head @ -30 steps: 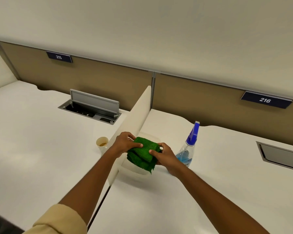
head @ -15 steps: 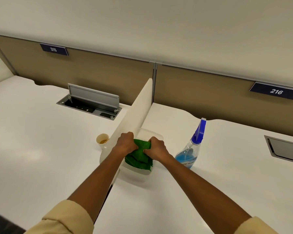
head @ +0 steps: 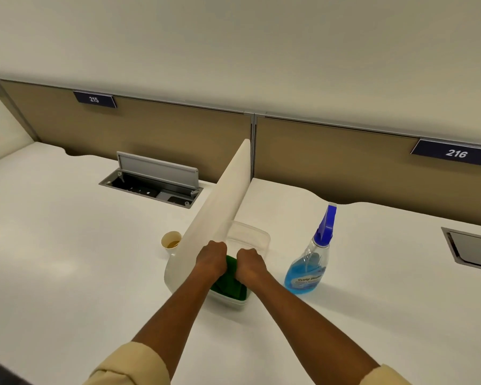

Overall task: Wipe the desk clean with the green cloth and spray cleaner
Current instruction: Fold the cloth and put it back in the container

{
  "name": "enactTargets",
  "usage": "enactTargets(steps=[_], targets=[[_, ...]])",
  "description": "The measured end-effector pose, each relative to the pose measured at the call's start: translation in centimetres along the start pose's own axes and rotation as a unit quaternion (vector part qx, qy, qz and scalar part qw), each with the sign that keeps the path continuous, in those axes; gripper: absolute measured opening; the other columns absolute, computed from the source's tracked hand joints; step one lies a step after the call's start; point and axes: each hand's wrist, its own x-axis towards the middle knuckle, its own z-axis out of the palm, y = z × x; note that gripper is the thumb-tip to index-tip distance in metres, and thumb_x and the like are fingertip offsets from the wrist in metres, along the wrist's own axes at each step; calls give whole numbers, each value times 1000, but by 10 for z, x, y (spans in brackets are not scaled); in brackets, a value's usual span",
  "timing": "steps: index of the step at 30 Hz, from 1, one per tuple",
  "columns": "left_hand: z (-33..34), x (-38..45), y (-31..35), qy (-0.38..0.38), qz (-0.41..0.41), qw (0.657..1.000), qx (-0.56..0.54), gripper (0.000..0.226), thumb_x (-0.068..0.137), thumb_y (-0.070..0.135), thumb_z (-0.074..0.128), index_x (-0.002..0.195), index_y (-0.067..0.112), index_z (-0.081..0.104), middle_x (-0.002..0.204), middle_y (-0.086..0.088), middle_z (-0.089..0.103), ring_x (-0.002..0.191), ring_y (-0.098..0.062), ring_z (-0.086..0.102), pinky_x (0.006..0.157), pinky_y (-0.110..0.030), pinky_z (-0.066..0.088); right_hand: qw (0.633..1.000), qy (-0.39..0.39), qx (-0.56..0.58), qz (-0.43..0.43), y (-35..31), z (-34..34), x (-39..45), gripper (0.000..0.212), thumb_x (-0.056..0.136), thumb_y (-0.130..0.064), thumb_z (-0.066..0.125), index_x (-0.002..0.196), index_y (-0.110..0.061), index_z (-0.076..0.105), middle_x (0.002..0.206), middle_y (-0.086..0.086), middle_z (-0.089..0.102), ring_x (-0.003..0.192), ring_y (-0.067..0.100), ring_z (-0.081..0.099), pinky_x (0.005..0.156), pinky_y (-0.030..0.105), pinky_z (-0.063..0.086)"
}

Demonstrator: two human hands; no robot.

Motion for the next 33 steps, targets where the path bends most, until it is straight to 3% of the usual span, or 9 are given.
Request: enactTargets(steps=[5, 10, 13, 16, 19, 22, 25, 29, 33], targets=[[4, -3, 5, -17, 11, 1000, 12, 20, 99, 20, 53, 114, 8, 59, 115, -9, 66, 100, -21, 66, 89, -27, 49, 999, 6, -34, -28, -6, 5, -4, 18, 97, -13, 52, 110, -5, 61, 85, 8, 49, 84, 22, 57, 72, 29, 45], [-3, -3, 6, 15, 18, 1000, 10, 20, 98, 17, 54, 116, 8, 58, 117, -10, 64, 103, -21, 65, 91, -27, 49, 998, 26, -29, -40, -6, 0, -10, 18, 98, -16, 53, 111, -7, 62, 99, 11, 59, 91, 23, 63, 76, 29, 47], [-11, -8, 4, 69, 25, 997, -9, 28, 98, 23, 55, 123, 12, 52, 122, -8, 61, 106, -22, 63, 94, -26, 47, 995, 87, 4, -54, -2, -8, -18, 23, 101, -22, 52, 119, -10, 58, 116, 10, 63, 95, 21, 62, 85, 29, 49], [-13, -14, 1, 130, 42, 989, -61, 38, 97, 29, 55, 132, 16, 46, 126, -6, 59, 109, -21, 61, 95, -26, 46, 979, 181, 49, -81, 8, -17, -30, 38, 102, -33, 48, 136, -18, 49, 136, 5, 55, 115, 21, 59, 96, 30, 48], [-6, -25, -2, 188, 66, 976, -94, 48, 97, 37, 51, 140, 18, 41, 140, -7, 52, 123, -23, 54, 105, -34, 42, 958, 260, 65, -102, 25, -20, -41, 44, 99, -46, 45, 137, -24, 48, 140, 0, 52, 121, 18, 55, 99, 31, 48], [6, -37, -2, 200, 67, 975, -74, 59, 95, 47, 49, 146, 18, 38, 152, -9, 41, 139, -30, 39, 115, -46, 31, 927, 348, 86, -111, 45, -19, -53, 40, 95, -49, 49, 123, -21, 58, 126, 1, 62, 108, 20, 61, 88, 31, 53], [18, -49, 0, 217, 71, 973, -45, 66, 90, 57, 48, 144, 18, 43, 152, -13, 41, 140, -36, 37, 113, -55, 31, 883, 440, 126, -105, 70, -20, -69, 35, 88, -49, 54, 105, -20, 62, 104, -2, 68, 88, 16, 64, 71, 29, 57], [31, -60, 5, 221, 77, 972, -33, 77, 82, 67, 42, 143, 20, 46, 151, -16, 41, 138, -41, 39, 107, -62, 33, 864, 470, 151, -101, 98, -20, -87, 29, 89, -47, 56, 100, -20, 59, 92, -4, 64, 77, 8, 55, 65, 22, 53], [45, -65, 7, 222, 88, 971, -27, 82, 84, 72, 29, 148, 22, 35, 155, -16, 33, 140, -41, 35, 108, -63, 31, 850, 486, 182, -90, 117, -22, -99, 28, 85, -46, 61, 92, -21, 52, 83, -3, 59, 69, 15, 56, 59, 22, 50]])
